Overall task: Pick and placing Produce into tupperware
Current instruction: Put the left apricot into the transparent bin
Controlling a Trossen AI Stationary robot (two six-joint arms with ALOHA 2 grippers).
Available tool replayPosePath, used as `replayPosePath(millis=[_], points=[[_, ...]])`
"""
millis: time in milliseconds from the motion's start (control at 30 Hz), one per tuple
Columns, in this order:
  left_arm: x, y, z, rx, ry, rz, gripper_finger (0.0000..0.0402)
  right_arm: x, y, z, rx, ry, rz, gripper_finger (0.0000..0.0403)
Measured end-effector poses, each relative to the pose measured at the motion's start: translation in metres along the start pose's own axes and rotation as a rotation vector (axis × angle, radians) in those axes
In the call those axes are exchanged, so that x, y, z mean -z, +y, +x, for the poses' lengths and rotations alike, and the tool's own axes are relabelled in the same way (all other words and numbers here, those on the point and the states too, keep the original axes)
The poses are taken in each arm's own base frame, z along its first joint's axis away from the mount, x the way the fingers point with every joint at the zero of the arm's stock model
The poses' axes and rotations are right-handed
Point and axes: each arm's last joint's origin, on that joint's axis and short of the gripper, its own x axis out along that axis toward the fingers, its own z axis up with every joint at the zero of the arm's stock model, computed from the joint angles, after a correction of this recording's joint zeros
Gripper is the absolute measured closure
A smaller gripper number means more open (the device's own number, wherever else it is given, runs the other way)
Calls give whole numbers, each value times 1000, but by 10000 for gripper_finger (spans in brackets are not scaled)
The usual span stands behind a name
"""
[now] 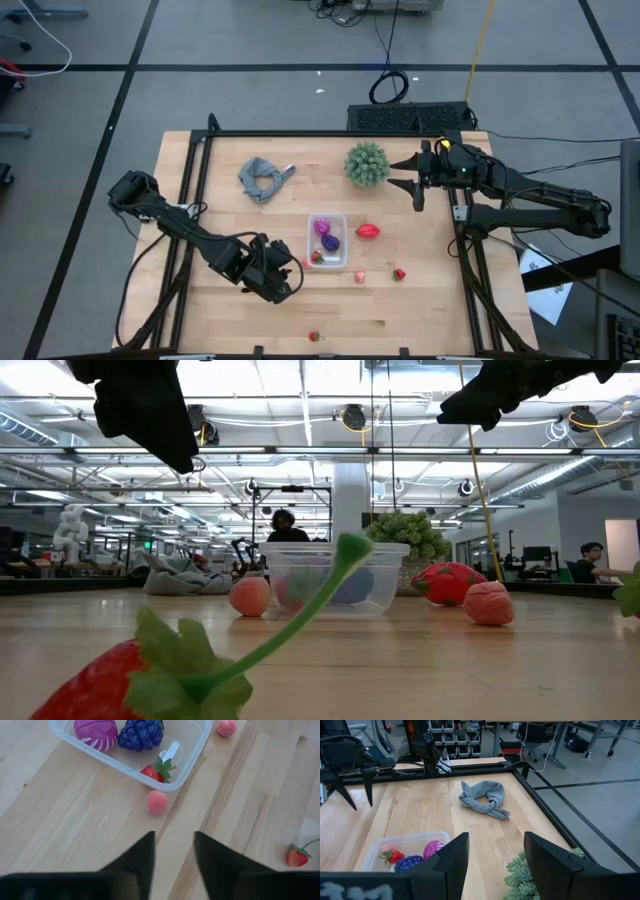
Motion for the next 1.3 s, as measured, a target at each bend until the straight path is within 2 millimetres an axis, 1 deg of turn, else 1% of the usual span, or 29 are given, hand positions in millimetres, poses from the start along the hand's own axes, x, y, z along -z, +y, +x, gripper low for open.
replayPosePath(millis=[67, 167, 267, 333, 433, 600, 733, 800, 900, 967, 1100, 1300], points=[[0, 0, 0, 2, 2, 6, 313, 0, 0, 0, 0, 0, 0, 220], [0, 0, 0, 8, 11, 3, 346, 0, 0, 0, 0, -1, 0, 220], [1, -1, 0, 18, 24, -13, 361, 0, 0, 0, 0, 0, 0, 220], [1, -1, 0, 18, 25, -29, 363, 0, 0, 0, 0, 0, 0, 220], [1, -1, 0, 18, 25, -43, 351, 0, 0, 0, 0, 0, 0, 220], [0, 0, 2, 12, 24, -60, 309, 0, 0, 0, 0, 0, 0, 220], [1, -1, 18, -10, 51, -86, 276, 0, 0, 0, 0, 0, 0, 220], [1, -4, 31, 4, 80, -99, 263, 0, 0, 0, 0, 0, -1, 220], [6, -1, 51, -13, 183, -94, 248, 0, 0, 0, 1, -1, -2, 220], [7, 0, 59, -14, 227, -98, 239, 0, 0, 0, 1, 0, -3, 220], [5, 3, 66, -28, 231, -99, 227, 0, 0, 0, 0, 1, -3, 220], [3, 1, 66, -17, 177, 28, 212, 0, 0, 0, 0, 1, -4, 220]])
